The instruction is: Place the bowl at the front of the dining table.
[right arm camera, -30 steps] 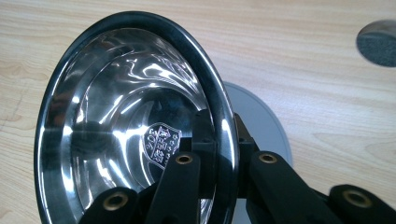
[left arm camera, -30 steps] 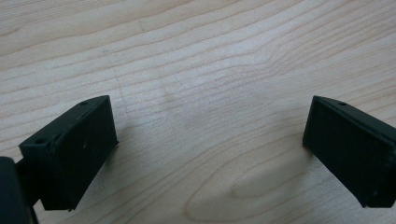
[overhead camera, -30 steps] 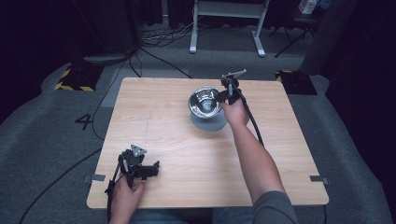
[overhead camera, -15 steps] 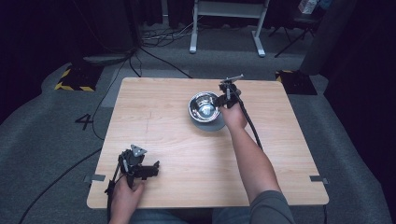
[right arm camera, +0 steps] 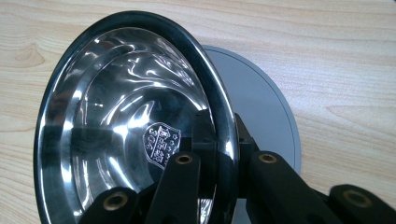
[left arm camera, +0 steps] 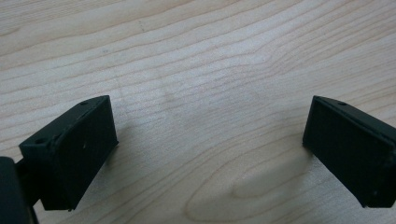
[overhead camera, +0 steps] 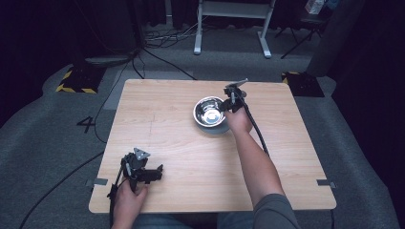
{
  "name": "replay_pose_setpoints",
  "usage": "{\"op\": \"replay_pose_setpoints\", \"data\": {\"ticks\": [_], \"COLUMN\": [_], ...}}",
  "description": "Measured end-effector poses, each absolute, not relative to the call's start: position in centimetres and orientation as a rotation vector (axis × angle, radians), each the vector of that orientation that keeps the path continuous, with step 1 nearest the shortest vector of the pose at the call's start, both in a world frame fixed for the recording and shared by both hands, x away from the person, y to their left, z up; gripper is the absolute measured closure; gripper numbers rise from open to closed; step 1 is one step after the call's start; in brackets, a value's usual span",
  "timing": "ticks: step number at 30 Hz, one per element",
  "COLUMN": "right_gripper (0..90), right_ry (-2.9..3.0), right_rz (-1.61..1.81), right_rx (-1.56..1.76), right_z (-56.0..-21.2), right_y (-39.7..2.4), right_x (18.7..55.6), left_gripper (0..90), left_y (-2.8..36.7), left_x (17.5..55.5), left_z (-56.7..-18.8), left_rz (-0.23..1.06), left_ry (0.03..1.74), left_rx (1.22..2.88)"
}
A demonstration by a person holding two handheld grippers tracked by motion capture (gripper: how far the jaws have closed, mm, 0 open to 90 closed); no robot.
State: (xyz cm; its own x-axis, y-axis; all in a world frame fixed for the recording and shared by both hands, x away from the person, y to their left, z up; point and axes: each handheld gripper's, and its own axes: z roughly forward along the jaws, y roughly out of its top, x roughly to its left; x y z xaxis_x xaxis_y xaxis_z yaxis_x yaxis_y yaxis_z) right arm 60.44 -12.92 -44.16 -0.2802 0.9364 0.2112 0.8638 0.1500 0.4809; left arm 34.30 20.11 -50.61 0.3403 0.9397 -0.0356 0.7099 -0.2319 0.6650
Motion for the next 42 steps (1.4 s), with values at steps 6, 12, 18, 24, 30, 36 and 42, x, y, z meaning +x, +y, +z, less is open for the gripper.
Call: {"op": "replay_pose_setpoints", "data": {"ticks": [6, 12, 18, 24, 30, 36, 42], "right_gripper": [85.5, 83.8, 72.9, 56.4, 54.0, 53.9, 53.9], "right_ry": [2.257, 2.254, 2.219, 2.18, 2.157, 2.154, 2.177], "right_rz": [0.795, 0.746, 0.722, 0.758, 0.778, 0.825, 0.874], "right_rx": [1.828, 1.833, 1.845, 1.854, 1.82, 1.766, 1.727], "right_z": [-44.3, -44.9, -45.3, -44.9, -44.2, -42.8, -41.1], "right_y": [-13.4, -13.7, -14.1, -15.3, -15.8, -15.7, -16.1], "right_x": [60.5, 60.6, 60.6, 60.8, 60.6, 60.1, 59.2], "left_gripper": [3.0, 3.0, 3.0, 3.0, 3.0, 2.9, 2.9], "left_y": [20.1, 20.1, 20.1, 20.1, 20.1, 20.1, 20.1], "left_x": [34.3, 34.3, 34.3, 34.3, 34.3, 34.3, 34.3], "left_z": [-50.6, -50.6, -50.6, -50.6, -50.6, -50.6, -50.6], "left_rz": [0.507, 0.507, 0.506, 0.506, 0.507, 0.506, 0.506], "left_ry": [1.435, 1.435, 1.434, 1.435, 1.435, 1.435, 1.435], "left_rx": [2.026, 2.026, 2.027, 2.026, 2.026, 2.026, 2.026]}}
